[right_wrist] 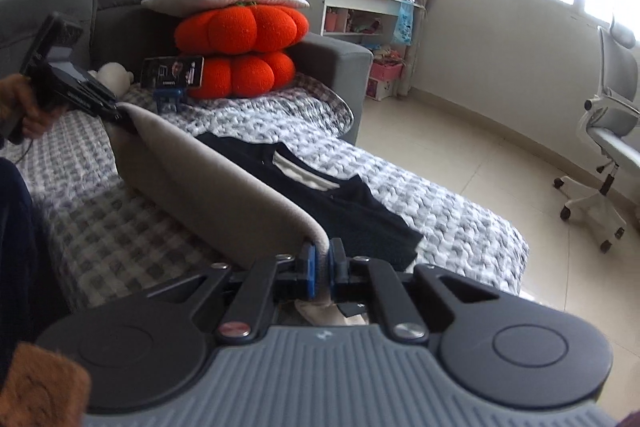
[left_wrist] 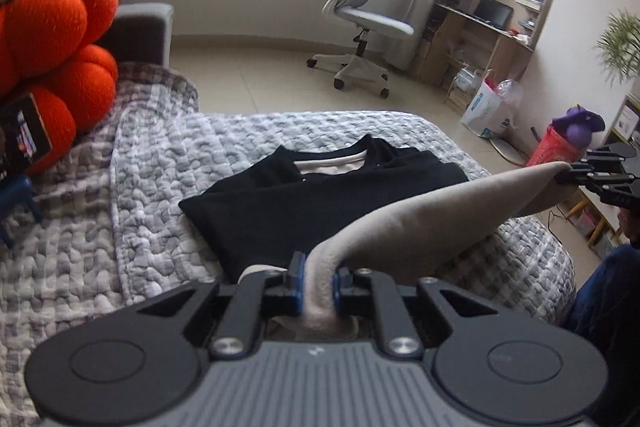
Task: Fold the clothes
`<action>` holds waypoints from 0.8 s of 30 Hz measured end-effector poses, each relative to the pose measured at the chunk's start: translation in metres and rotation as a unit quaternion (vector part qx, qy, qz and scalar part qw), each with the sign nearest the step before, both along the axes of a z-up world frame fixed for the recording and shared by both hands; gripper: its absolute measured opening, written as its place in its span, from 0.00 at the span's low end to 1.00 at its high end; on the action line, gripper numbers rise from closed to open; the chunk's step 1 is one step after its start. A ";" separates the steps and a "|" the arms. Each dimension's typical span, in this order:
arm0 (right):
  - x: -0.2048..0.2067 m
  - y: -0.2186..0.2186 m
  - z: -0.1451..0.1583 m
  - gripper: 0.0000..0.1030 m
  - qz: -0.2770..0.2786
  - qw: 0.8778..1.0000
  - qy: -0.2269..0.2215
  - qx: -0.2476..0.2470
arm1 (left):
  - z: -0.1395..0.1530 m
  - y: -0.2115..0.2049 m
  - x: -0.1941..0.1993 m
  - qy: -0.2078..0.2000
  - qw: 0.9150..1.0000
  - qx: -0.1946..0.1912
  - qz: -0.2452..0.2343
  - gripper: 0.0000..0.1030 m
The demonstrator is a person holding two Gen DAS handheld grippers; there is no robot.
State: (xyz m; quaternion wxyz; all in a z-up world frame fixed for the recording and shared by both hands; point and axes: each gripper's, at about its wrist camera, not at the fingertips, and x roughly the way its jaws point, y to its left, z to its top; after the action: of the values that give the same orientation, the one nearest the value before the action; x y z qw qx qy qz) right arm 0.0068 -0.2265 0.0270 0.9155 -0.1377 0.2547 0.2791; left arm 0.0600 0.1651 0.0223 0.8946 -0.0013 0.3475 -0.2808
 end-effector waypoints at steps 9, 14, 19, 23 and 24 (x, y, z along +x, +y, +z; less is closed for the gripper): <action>0.055 -0.001 0.012 0.07 -0.019 0.999 0.023 0.024 | 0.005 0.004 0.044 0.034 0.998 -0.038 0.043 0.12; 0.135 0.000 0.010 0.07 -0.028 0.992 0.108 0.054 | -0.016 0.011 0.103 0.098 0.988 -0.076 0.087 0.12; 0.196 -0.003 -0.027 0.09 -0.060 0.977 0.191 0.073 | -0.061 0.019 0.147 0.173 0.971 -0.112 0.123 0.16; 0.206 -0.004 -0.058 0.17 -0.084 0.970 0.208 0.090 | -0.084 0.036 0.154 0.197 0.949 -0.199 0.147 0.27; 0.207 -0.004 -0.057 0.17 -0.083 0.971 0.203 0.098 | -0.083 0.037 0.154 0.195 0.946 -0.210 0.150 0.28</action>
State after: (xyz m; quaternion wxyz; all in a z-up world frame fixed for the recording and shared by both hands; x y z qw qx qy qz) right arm 0.2135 -0.2305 -0.0303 0.8738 0.0338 0.4170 0.2480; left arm 0.2142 0.2023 -0.0608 0.8205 -0.2959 0.4443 -0.2047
